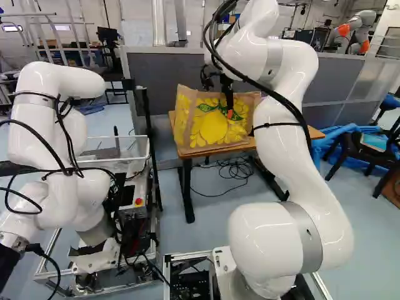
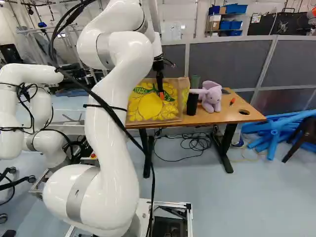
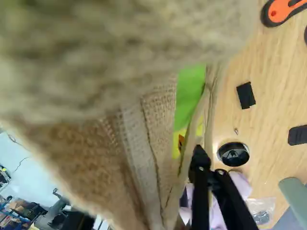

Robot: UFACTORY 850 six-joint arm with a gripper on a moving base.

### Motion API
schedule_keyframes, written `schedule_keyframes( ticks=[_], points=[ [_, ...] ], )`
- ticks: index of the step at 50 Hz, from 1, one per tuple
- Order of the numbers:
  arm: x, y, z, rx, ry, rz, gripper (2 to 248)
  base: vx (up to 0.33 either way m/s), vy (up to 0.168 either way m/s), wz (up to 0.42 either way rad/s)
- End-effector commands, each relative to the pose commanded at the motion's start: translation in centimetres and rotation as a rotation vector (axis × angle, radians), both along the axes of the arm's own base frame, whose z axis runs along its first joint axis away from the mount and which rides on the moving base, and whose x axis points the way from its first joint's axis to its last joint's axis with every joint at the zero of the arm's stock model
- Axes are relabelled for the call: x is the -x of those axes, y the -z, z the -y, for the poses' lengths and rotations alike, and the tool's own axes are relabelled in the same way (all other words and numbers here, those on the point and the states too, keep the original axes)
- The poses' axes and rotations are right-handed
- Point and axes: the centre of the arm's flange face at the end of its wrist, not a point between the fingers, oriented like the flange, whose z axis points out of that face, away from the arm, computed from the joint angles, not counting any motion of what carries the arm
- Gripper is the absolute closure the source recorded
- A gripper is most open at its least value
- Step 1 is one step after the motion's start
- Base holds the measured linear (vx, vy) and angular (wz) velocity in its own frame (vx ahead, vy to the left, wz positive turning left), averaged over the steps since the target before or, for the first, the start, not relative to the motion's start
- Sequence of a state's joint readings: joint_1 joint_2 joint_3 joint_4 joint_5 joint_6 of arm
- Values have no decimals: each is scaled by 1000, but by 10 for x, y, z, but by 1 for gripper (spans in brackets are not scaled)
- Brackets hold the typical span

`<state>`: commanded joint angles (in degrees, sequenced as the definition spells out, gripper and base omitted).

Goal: Pick up the bag on the ground and place it on the table

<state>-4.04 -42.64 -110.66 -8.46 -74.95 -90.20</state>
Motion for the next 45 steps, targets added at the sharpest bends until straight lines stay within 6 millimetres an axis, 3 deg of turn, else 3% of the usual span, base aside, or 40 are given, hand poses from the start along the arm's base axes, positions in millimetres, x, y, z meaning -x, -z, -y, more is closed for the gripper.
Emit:
schedule_keyframes(
  ticks=[3, 4, 9, 10, 14, 15, 45],
  points=[
    [0, 0, 0, 0, 0, 0, 116, 0, 0, 0],
    [0, 0, 0, 0, 0, 0, 79, 0, 0, 0],
    [0, 0, 0, 0, 0, 0, 79, 0, 0, 0],
    [0, 0, 0, 0, 0, 0, 43, 0, 0, 0],
    [1, -4, 0, 0, 0, 5, 43, 0, 0, 0],
    [2, -5, 0, 0, 0, 7, 6, 0, 0, 0],
    [17, -52, -1, 5, 0, 73, 3, 0, 0, 0]
  ],
)
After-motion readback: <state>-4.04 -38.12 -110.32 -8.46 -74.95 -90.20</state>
